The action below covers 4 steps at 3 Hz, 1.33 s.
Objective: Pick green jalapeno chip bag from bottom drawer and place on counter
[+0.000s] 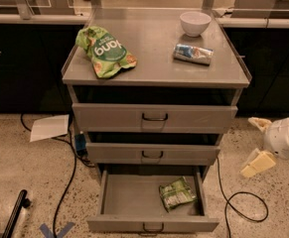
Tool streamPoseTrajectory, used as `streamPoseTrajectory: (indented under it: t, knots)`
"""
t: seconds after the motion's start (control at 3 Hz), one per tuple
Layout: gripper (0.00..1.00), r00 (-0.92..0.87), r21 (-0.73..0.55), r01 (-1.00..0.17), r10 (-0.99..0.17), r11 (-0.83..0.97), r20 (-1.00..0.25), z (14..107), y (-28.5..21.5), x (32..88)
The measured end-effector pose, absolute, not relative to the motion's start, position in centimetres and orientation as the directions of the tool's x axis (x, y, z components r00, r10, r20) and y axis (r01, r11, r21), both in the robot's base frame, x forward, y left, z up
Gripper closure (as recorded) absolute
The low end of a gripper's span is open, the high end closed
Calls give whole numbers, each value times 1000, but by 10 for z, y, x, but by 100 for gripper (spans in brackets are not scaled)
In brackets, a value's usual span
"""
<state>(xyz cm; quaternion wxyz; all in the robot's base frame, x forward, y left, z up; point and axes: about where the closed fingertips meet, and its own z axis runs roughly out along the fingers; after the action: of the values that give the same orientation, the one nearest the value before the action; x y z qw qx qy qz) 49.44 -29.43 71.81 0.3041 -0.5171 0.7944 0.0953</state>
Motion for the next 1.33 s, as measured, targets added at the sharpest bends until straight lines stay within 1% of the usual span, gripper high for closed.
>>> streamPoseTrajectory:
  t: [0.33,0.67,1.0,1.33]
  knots:
    - [0,-329,-120,-856,-709,503,-625,666,-301,504]
    - [0,-358,-58,-837,-625,544,-693,587,-298,526]
    - [0,-379,23,-844,-568,535,-731,520,-286,542]
    - [0,-421,117,-849,-525,515,-740,459,-269,548]
